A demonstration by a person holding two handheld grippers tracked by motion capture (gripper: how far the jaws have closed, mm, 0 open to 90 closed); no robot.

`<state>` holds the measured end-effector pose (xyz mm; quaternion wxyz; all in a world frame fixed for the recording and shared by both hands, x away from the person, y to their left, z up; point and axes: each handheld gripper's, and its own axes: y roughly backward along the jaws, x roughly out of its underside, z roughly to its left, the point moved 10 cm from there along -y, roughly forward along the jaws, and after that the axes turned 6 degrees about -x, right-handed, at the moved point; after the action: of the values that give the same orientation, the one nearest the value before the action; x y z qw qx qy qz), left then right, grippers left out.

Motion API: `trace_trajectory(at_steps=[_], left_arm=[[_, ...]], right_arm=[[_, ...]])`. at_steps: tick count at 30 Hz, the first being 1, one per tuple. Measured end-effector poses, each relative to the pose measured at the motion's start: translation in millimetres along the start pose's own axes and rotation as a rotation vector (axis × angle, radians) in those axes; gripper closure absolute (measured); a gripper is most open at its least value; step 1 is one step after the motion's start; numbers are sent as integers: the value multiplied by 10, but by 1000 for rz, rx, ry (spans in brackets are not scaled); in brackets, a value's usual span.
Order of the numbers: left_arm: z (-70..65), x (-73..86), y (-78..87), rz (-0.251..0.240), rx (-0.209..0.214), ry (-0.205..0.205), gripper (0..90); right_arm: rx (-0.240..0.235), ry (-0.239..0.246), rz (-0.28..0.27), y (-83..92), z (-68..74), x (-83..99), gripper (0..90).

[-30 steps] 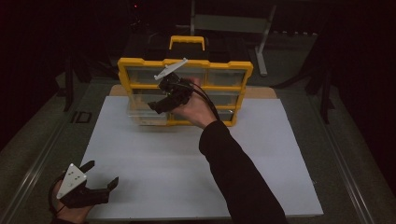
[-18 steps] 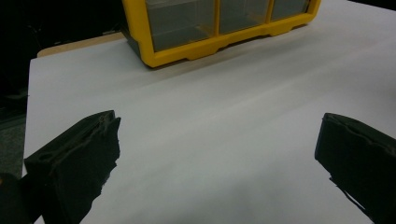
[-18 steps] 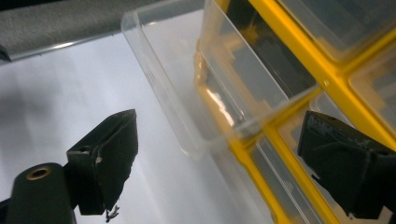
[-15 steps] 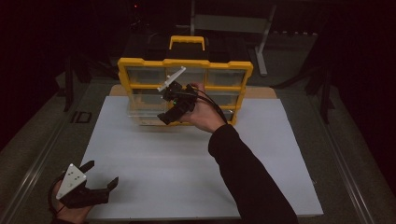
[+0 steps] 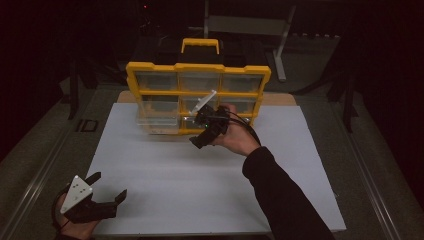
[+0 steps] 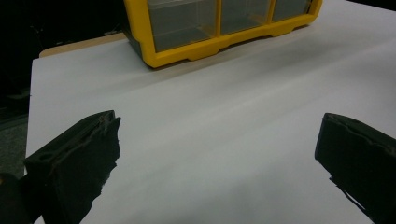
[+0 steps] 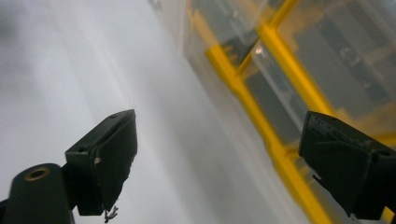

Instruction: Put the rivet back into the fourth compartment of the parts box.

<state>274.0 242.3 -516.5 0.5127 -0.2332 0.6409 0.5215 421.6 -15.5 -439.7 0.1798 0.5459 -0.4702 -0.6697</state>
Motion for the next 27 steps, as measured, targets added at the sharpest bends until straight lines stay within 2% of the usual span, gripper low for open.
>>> trace_trajectory(at_steps=[4, 6, 9, 12, 13, 16, 17, 18, 20, 21, 23, 27], left_arm=[[2, 0, 1, 0, -1, 2, 7], [3, -3, 3, -2, -2, 4, 7], [4, -2, 2, -2, -3, 5, 7], [4, -2, 1, -3, -3, 4, 7], [4, -2, 1, -2, -4, 4, 7], [5, -1, 2, -1, -6, 4, 7], [5, -1, 2, -1, -6, 4, 7], [5, -1, 2, -2, -6, 5, 7], [11, -2, 6, -4, -8, 6, 7], [17, -2, 7, -5, -10, 8, 7], [19, -2, 9, -5, -10, 7, 7], [28, 0, 11, -4, -13, 9, 7]], right_arm=[[-8, -11, -16, 9, 6, 139, 113], [-11, -40, -37, 40, -4, 302, 112], [-1, -63, -56, 87, -4, 447, 112], [-1, -69, -74, 120, 3, 553, 112], [7, -79, -81, 145, 4, 662, 113], [0, -101, -105, 179, 7, 807, 113], [0, -101, -105, 179, 7, 807, 113], [2, -122, -117, 190, 2, 909, 113], [6, -130, -124, 194, -3, 962, 113], [12, -154, -137, 213, -17, 1089, 113], [15, -162, -143, 223, -24, 1130, 113], [31, -207, -189, 307, -51, 1384, 114]])
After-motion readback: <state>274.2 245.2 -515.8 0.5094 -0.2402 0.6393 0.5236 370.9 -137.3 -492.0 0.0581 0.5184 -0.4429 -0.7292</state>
